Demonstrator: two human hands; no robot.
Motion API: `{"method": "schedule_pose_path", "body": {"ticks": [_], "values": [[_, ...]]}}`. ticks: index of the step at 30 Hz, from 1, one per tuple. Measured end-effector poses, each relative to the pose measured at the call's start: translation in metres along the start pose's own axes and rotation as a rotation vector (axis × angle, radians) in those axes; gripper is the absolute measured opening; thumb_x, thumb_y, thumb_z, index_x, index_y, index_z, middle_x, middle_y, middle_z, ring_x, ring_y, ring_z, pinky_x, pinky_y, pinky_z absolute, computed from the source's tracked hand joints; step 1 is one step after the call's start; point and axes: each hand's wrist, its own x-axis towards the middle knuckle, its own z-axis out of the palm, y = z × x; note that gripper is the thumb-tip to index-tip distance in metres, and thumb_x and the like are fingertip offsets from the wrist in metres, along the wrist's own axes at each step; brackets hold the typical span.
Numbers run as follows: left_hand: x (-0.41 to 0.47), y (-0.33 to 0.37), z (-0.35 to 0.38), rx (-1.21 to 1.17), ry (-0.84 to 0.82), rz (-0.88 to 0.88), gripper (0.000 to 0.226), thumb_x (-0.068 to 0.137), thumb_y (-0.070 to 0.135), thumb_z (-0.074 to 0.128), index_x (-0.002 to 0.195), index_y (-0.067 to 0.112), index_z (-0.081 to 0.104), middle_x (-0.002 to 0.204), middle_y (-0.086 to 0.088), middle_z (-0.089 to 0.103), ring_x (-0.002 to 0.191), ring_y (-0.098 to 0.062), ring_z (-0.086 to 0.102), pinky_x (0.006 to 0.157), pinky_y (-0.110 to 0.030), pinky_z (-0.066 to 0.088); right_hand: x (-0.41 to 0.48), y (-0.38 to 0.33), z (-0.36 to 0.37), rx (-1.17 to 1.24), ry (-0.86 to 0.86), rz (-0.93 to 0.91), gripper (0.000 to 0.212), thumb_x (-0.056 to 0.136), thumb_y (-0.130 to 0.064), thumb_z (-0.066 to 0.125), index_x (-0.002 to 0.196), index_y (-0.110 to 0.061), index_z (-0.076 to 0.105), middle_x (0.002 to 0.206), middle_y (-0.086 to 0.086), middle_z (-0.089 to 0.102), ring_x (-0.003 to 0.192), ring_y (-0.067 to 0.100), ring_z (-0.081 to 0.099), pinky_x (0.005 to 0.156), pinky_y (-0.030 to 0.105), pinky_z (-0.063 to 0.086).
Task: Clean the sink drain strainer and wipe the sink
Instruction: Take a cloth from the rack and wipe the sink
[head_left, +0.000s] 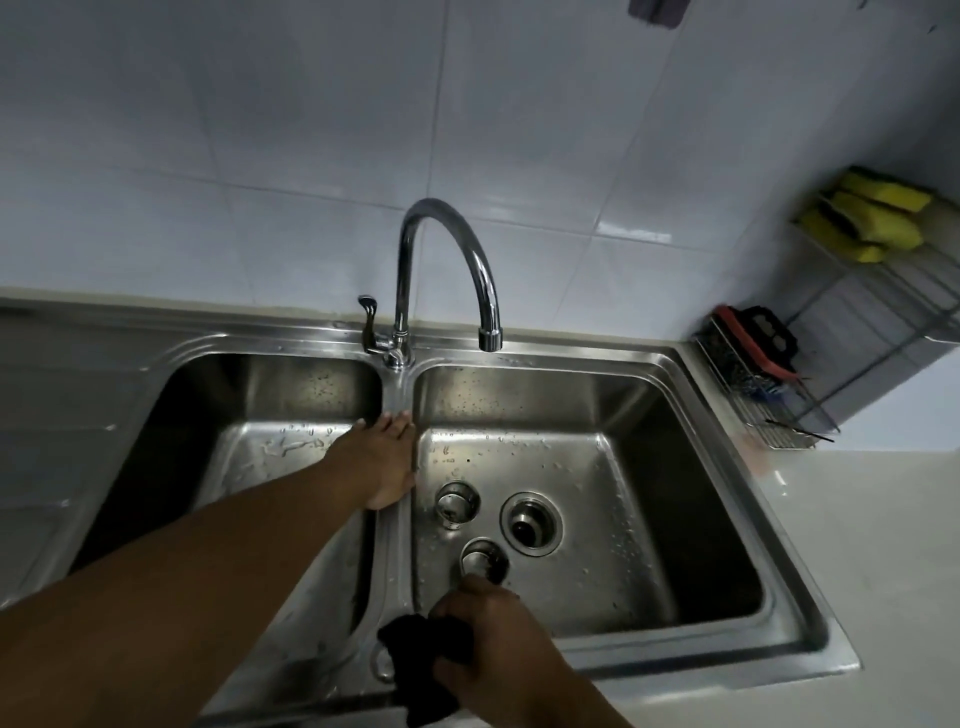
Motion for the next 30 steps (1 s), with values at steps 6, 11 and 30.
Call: {"method": "schedule_pose_path", "body": {"ticks": [6,11,30], "values": [[0.014,-0.006,-0.001,-0.002,0.036,-0.004,0.076,0.103,0.049,0.033,0.159,0.010,0.001,0.168,-0.007,-0.007,0.155,-0.025,-0.002,0.125,-0.047,0.009,0.028,-0.003,0.006,0.032,0.070,-0.075,0.033,0.077,-0.033,0.059,0.107,-0.021,0.068,0.104,0.001,0.061,0.096,0.017,0.061,0.087,0.028,0.050],[0.029,-0.017,-0.004,-0.006,0.058,0.015,0.067,0.105,0.044,0.027,0.159,0.011,0.005,0.168,-0.006,-0.001,0.155,-0.024,0.000,0.124,-0.048,0.007,0.051,-0.009,0.016,-0.006,0.149,-0.132,0.036,0.078,-0.036,0.058,0.111,-0.026,0.066,0.109,-0.002,0.058,0.101,0.017,0.059,0.092,0.027,0.048],[0.065,-0.015,-0.022,-0.048,0.104,-0.061,0.071,0.105,0.042,0.034,0.159,0.010,0.003,0.168,-0.007,-0.002,0.155,-0.023,0.001,0.124,-0.043,0.014,0.066,0.059,-0.058,-0.044,-0.196,-0.053,0.023,0.097,-0.017,0.053,0.108,-0.006,0.070,0.118,0.017,0.065,0.116,0.026,0.060,0.087,0.008,0.033]]}}
